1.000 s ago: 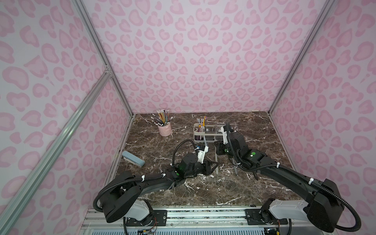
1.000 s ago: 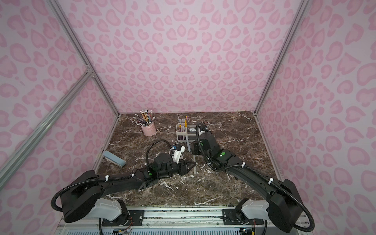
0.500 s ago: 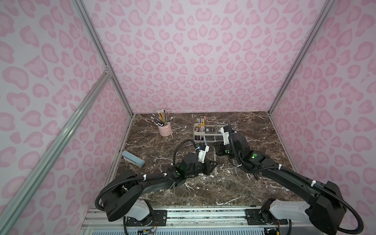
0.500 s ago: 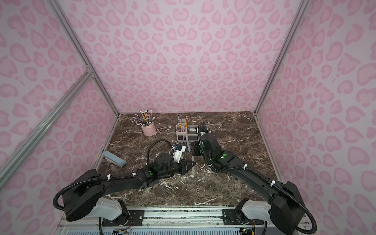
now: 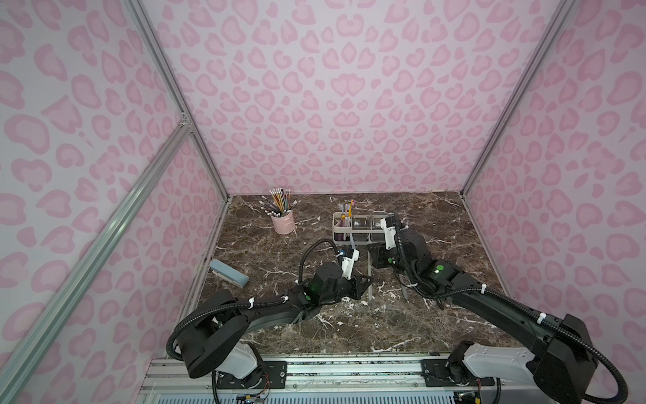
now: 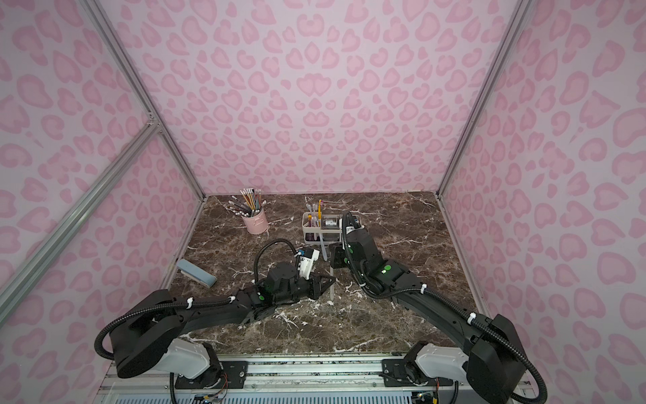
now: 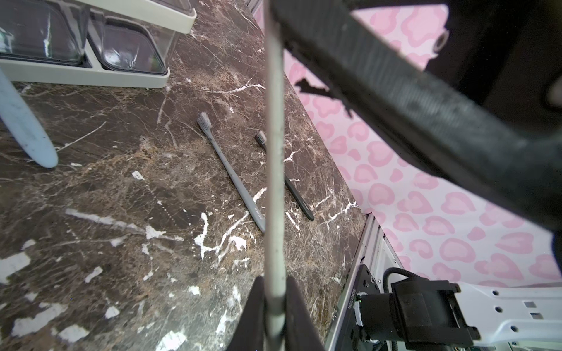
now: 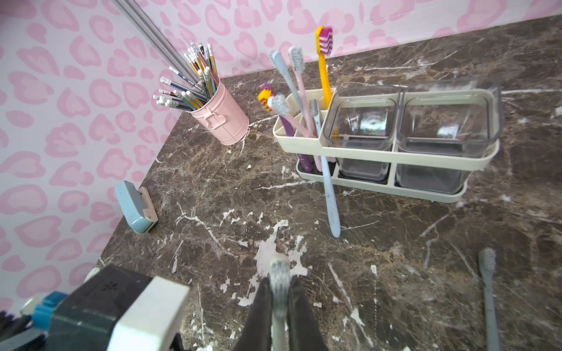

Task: Place the toothbrush into the toothbrush holder
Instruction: Pick up the toothbrush from the center of the board.

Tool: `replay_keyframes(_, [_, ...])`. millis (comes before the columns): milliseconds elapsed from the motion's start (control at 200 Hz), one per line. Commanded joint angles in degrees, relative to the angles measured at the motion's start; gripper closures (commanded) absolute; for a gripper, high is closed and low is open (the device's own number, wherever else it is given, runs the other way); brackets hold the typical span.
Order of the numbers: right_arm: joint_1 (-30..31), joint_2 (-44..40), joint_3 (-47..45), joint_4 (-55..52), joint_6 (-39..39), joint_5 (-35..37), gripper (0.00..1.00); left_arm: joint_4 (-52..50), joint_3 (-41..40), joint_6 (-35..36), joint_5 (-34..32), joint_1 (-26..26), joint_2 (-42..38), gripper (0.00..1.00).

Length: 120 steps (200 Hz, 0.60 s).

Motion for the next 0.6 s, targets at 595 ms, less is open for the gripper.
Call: replay_keyframes(595, [-1.05, -15.28, -10.68, 2.23, 0.54, -6.06, 0.5, -6.88, 2.05, -2.4, -12.97, -0.07, -6.96, 0.97])
